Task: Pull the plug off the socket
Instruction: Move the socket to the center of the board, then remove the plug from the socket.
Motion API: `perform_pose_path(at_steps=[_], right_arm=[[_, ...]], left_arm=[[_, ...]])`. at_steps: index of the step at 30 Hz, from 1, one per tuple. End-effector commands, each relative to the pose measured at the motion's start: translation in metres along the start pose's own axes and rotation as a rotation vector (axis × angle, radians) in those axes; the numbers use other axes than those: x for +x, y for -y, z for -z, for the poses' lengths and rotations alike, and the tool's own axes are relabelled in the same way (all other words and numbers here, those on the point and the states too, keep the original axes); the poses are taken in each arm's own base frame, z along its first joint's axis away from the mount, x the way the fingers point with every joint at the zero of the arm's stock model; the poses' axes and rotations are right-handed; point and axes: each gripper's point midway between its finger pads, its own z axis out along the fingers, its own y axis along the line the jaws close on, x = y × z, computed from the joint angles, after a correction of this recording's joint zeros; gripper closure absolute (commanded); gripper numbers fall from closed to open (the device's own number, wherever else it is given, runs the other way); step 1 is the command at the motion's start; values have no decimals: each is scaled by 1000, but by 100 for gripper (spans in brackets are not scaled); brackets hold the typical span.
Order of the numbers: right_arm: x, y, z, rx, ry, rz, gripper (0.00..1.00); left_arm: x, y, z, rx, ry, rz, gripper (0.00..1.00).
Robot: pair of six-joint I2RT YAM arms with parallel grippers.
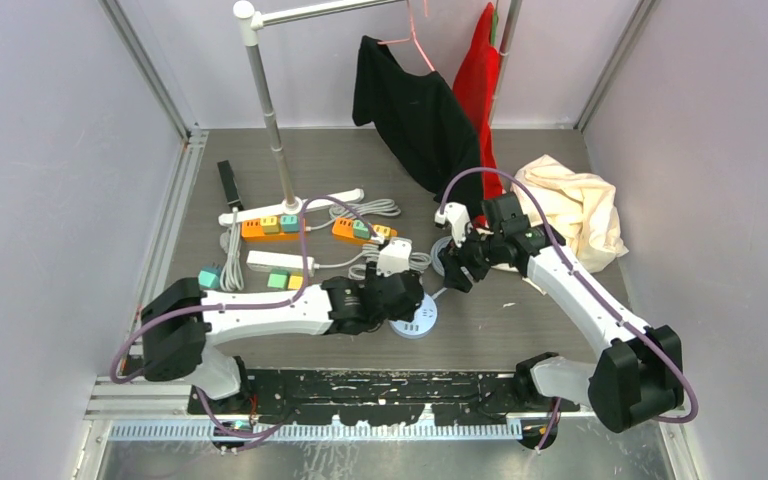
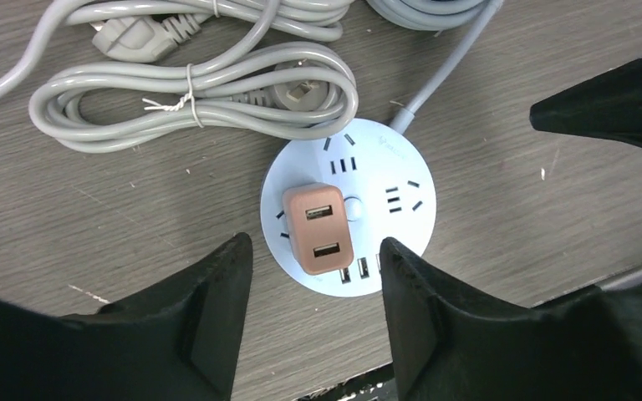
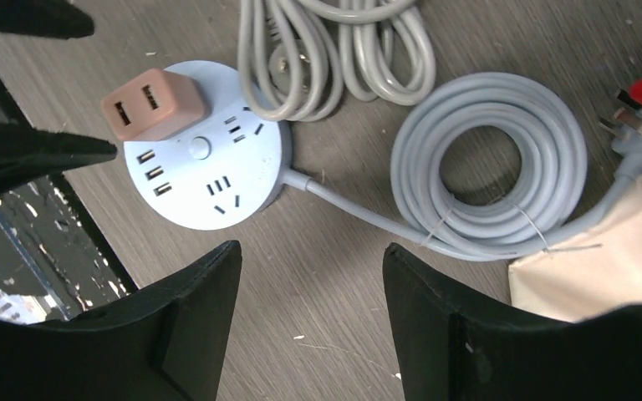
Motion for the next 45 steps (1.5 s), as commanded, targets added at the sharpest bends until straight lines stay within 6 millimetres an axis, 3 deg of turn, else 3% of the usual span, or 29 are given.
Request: perform_pose_path(at_steps=[1,6,8,14,37,41,43,45], right_arm=[[-14,16,6,73,50,-36,32],[-13,18,5,80,46,-41,32],[-13,18,6,83,46,-43,32],[-12,20,7,90,46,-46,32],[-11,18,5,61,46,-89,32],[-12,14,4,29,53,-114,32],[-14,11,4,8,59,-129,32],[-16,8,3,-17,68,-149,32]], left_arm=[[-12,-14,2,-184,44,-19,46],[-10,-9,-6,-256,4,-57,49],[-7,-7,-12,-276,-14,-77,55],[-1,-1,-20,-271,-38,-86,56],[8,6,-29,-250,-66,-106,65],[7,5,-28,-236,-57,-109,74],[2,4,-25,-222,-37,-115,87],[-4,5,-21,-197,-7,-112,91]])
